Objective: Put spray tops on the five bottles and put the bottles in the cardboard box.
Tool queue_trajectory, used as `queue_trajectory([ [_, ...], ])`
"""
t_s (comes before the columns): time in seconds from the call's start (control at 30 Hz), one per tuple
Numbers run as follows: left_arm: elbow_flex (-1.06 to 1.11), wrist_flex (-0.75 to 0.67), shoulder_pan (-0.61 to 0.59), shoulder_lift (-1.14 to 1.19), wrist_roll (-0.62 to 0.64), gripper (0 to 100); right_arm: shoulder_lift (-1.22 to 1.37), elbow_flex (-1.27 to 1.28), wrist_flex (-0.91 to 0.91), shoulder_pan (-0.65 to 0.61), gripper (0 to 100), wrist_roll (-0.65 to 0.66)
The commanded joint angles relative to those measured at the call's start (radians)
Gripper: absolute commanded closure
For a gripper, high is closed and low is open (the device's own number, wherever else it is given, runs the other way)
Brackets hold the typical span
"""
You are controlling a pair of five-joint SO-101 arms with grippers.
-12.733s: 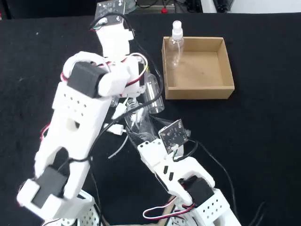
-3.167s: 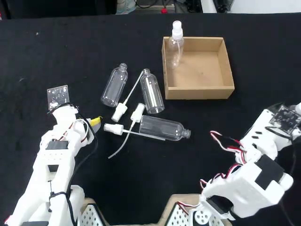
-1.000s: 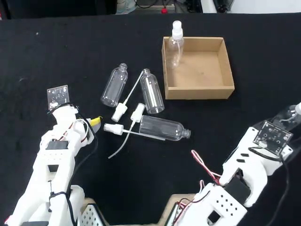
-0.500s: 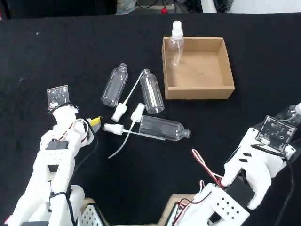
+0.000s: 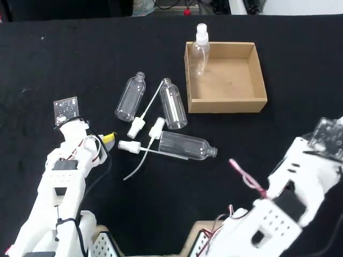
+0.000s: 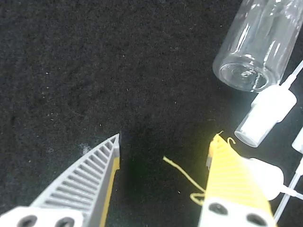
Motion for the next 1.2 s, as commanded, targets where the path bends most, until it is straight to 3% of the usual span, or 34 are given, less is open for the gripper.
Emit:
queue_trajectory([
  [0.0,-0.008,-0.017,0.012,-0.021,-0.006,71,0.173,-0.038,-0.25,0.029,71.6,0.0],
  [0.5,-0.008,-0.017,0.013,-0.021,-0.006,71,0.67,0.062,-0.882,0.025,70.7,0.009],
  [0.67,-0.008,-0.018,0.013,-0.021,-0.006,71,0.774,0.058,-0.957,0.02,63.2,0.009],
  [0.97,-0.008,-0.017,0.013,-0.021,-0.006,71,0.929,0.039,-1.137,-0.008,66.0,0.0],
  [1.17,-0.008,-0.017,0.012,-0.021,-0.006,71,1.075,-0.077,-1.14,0.002,66.6,-0.051],
])
